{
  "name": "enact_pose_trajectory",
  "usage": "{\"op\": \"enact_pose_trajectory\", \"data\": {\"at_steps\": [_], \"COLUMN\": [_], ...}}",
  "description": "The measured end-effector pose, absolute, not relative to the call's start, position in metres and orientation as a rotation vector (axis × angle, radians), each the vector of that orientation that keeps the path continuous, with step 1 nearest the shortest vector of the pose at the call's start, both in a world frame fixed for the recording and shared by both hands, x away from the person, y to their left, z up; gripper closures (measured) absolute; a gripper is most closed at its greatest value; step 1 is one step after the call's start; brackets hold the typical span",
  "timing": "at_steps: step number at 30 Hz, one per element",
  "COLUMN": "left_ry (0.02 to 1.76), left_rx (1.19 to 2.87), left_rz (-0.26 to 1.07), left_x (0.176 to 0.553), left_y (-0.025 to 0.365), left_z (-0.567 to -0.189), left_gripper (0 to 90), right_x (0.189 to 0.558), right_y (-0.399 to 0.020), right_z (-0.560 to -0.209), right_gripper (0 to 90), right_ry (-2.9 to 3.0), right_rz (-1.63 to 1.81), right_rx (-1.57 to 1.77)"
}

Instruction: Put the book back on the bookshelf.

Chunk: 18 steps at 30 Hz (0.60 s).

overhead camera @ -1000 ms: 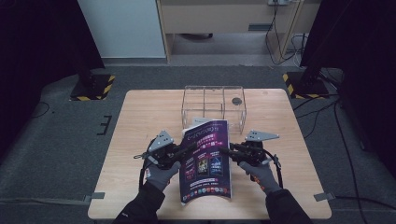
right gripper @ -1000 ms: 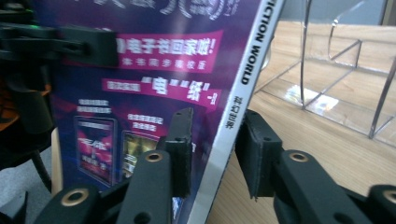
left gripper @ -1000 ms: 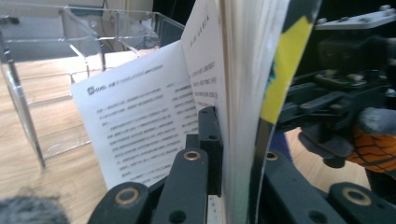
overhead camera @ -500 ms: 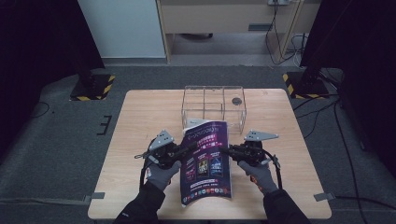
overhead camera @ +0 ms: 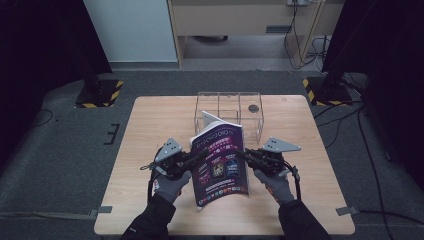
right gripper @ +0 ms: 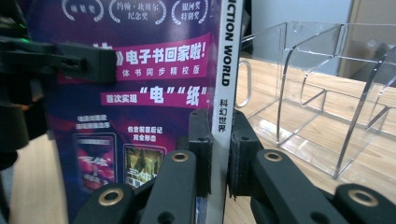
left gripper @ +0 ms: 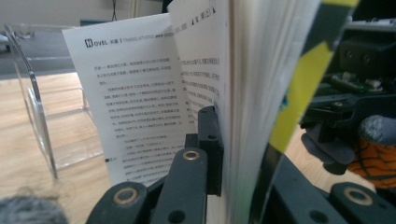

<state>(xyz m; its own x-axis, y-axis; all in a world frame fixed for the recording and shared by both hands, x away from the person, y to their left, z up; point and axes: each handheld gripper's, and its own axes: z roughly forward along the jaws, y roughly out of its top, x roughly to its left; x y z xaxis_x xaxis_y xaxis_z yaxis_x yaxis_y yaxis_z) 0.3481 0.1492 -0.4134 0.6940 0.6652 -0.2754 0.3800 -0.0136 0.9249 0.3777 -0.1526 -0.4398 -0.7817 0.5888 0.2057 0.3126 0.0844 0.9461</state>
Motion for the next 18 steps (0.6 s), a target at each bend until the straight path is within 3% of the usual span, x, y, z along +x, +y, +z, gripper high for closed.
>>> {"op": "enact_pose_trajectory", "data": {"at_steps": [6, 15, 17, 18], "left_ry": [0.866, 0.835, 0.812, 0.796], "left_rx": [1.625, 1.648, 1.66, 1.666], "left_rz": [0.268, 0.268, 0.276, 0.279], "left_x": [0.3556, 0.3534, 0.3511, 0.3493], "left_y": [0.145, 0.1409, 0.1407, 0.1405], "left_z": [-0.4131, -0.4098, -0.4087, -0.4082], "left_gripper": [76.9, 86.2, 86.4, 86.5], "right_x": [0.3727, 0.3695, 0.3705, 0.3717], "right_y": [-0.1547, -0.1571, -0.1585, -0.1591], "right_z": [-0.4361, -0.4383, -0.4392, -0.4404], "right_gripper": [82.8, 81.5, 78.7, 72.8], "right_ry": [2.195, 2.234, 2.237, 2.247], "right_rz": [1.771, 1.785, 1.787, 1.781], "right_rx": [0.848, 0.827, 0.838, 0.848]}}
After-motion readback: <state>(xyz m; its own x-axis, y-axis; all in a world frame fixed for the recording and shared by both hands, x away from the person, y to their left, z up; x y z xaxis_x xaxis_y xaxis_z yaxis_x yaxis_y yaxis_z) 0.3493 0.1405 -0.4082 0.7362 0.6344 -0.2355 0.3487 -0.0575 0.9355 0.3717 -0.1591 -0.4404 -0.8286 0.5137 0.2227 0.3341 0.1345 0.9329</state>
